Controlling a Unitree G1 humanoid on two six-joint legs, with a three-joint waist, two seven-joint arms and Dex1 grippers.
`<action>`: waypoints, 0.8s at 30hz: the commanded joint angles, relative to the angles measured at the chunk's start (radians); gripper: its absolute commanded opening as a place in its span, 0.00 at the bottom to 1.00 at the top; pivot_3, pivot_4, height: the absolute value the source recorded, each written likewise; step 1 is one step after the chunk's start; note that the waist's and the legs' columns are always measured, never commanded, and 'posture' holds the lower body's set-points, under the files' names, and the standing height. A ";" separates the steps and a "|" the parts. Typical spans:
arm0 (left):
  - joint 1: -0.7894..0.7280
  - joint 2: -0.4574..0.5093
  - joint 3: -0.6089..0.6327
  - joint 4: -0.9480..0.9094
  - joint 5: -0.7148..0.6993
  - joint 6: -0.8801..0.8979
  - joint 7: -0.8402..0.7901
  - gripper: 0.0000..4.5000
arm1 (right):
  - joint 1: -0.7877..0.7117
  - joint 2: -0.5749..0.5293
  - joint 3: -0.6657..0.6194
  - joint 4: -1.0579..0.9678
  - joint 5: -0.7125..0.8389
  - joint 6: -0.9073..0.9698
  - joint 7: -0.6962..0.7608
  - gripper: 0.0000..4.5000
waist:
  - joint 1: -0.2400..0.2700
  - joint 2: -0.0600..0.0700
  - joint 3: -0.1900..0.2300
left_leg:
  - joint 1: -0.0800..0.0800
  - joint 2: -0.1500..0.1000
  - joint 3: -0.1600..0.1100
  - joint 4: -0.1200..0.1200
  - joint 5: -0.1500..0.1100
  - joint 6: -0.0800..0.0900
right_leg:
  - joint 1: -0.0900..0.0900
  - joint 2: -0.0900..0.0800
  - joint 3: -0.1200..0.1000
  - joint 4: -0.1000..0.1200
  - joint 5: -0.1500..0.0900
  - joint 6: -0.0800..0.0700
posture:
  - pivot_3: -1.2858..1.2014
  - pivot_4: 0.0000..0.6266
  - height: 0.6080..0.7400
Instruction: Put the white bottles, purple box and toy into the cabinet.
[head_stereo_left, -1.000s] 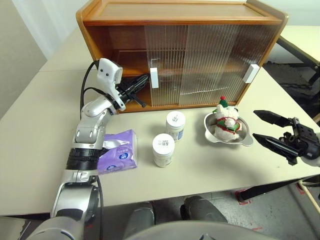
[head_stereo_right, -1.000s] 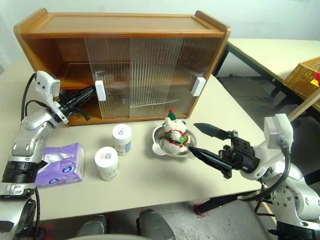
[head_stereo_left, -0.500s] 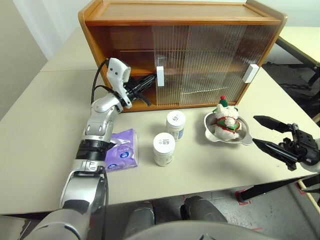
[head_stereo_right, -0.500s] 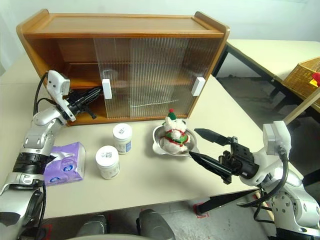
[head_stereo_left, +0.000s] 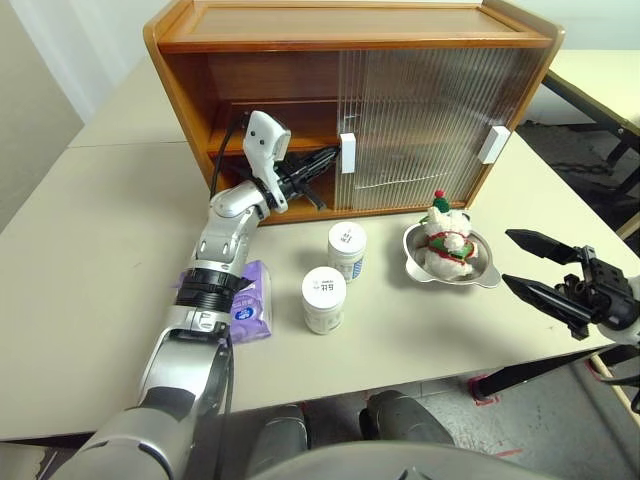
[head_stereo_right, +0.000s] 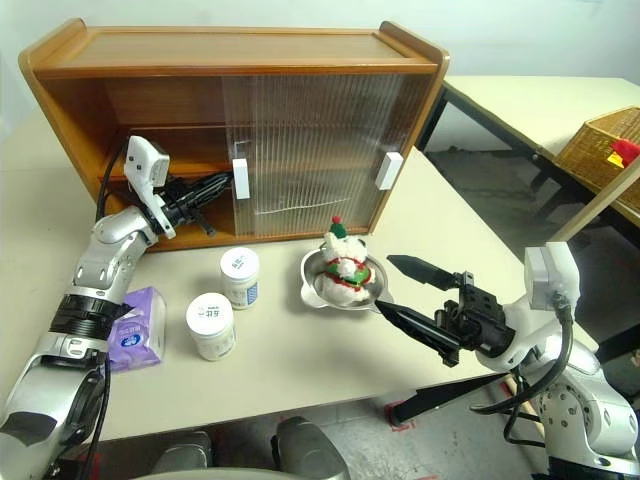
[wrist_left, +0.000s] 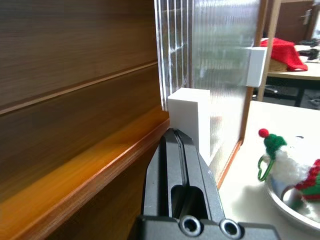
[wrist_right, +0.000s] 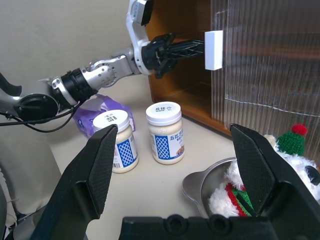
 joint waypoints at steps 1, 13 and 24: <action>-0.023 -0.010 -0.019 0.021 0.017 -0.011 -0.011 0.00 | 0.007 -0.002 -0.009 -0.022 0.005 0.001 -0.002 1.00 | -0.005 0.000 0.000 | 0.000 0.000 0.000 0.000 0.000 0.000 | 0.000 0.000 0.000 0.000 0.000 0.000 | 0.40 0.00 1.00; 0.161 0.133 0.029 -0.292 -0.102 0.197 -0.091 0.35 | -0.043 -0.020 0.018 -0.035 0.013 0.038 -0.020 1.00 | -0.018 0.000 0.000 | 0.000 0.000 0.004 0.000 0.000 0.000 | 0.001 0.001 -0.003 -0.002 0.000 0.002 | 0.41 0.00 1.00; 0.385 0.466 0.316 -0.697 -0.564 0.787 -0.143 0.99 | -0.159 -0.040 0.079 0.021 -0.002 0.078 -0.001 1.00 | 0.011 0.002 -0.001 | 0.000 0.004 -0.007 -0.001 -0.001 -0.001 | -0.003 0.000 0.000 -0.002 0.007 -0.015 | 0.44 0.00 1.00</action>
